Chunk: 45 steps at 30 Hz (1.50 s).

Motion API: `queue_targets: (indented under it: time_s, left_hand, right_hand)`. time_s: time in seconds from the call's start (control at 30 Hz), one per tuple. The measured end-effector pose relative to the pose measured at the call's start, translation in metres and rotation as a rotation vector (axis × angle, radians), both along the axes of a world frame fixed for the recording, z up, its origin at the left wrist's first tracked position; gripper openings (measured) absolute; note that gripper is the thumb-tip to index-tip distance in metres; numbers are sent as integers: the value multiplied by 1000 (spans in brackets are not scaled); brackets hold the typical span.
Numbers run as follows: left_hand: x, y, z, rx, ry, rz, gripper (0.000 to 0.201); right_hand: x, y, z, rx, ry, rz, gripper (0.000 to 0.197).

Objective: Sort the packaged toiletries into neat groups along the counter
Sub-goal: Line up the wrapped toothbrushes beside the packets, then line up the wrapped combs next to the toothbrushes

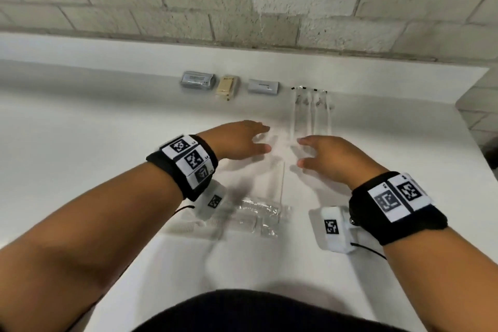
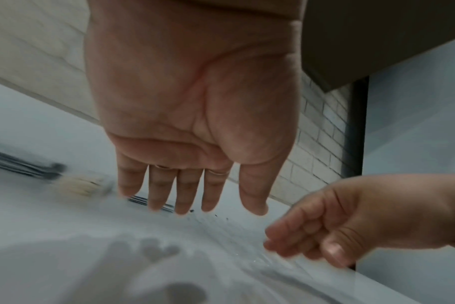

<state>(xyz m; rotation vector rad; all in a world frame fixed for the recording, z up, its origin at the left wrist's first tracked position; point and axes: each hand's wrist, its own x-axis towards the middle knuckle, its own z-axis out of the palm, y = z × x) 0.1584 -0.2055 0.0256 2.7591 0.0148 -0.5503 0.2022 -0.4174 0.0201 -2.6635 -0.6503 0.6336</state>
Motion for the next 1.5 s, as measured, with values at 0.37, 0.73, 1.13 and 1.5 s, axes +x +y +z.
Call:
queue_targets:
  time_s: [0.37, 0.73, 1.13, 1.5]
  left_hand:
    - [-158, 30, -4, 186, 96, 152, 45]
    - [-185, 36, -27, 162, 57, 251, 58]
    - [-180, 38, -28, 230, 53, 75, 41]
    - [-185, 50, -30, 145, 122, 16, 32]
  right_hand:
    - [-109, 51, -14, -102, -42, 200, 40]
    - [-107, 47, -3, 13, 45, -145, 19]
    - [-116, 56, -20, -265, 12, -197, 47]
    - [-119, 49, -36, -164, -63, -186, 36]
